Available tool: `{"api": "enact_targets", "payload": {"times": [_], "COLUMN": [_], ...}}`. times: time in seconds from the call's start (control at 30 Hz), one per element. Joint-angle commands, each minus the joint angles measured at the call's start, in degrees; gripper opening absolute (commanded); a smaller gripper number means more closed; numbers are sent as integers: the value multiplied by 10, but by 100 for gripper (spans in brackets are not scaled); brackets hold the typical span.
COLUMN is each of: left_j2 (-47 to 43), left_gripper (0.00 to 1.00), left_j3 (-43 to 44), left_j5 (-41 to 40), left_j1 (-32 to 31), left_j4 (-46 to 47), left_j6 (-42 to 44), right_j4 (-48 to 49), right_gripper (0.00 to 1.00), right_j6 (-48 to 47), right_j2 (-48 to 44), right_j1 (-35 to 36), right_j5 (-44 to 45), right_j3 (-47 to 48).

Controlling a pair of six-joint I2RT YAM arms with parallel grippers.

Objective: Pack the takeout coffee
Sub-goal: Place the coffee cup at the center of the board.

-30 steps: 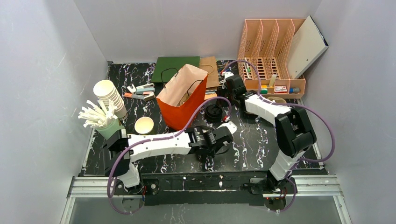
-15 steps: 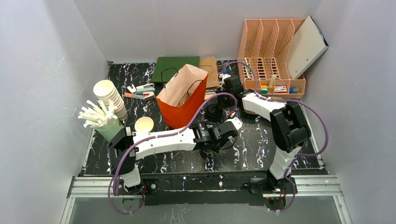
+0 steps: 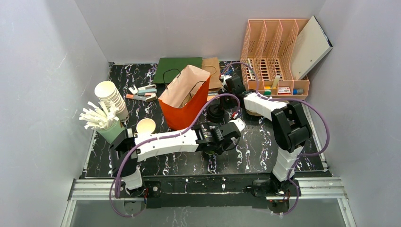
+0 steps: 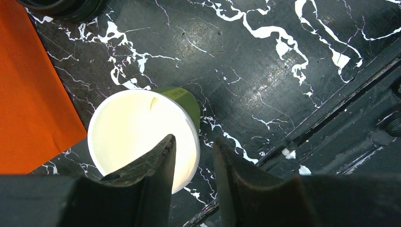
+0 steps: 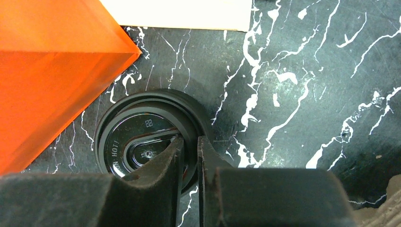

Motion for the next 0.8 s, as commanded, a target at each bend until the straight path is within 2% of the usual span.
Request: {"api": "enact_targets", "payload": {"times": [0.0, 0.33, 0.5, 0.77], "left_j2": [-30, -61, -77, -152], "left_gripper": [36, 53, 54, 59], "left_j3": [30, 81, 106, 74], "left_j5": [-4, -31, -69, -110], "left_j1": [2, 2, 2, 7], "left_j4": [-14, -48, -83, -90], "left_j6": [2, 7, -8, -39], "right_j4": [-15, -29, -55, -99], "right_gripper": [23, 23, 23, 23], "right_j6": [-7, -4, -2, 15], "right_j2": [-38, -80, -97, -181], "right_j1": [-3, -3, -3, -2], "right_j5": [3, 23, 27, 18], "right_j3": [21, 22, 31, -13]}}
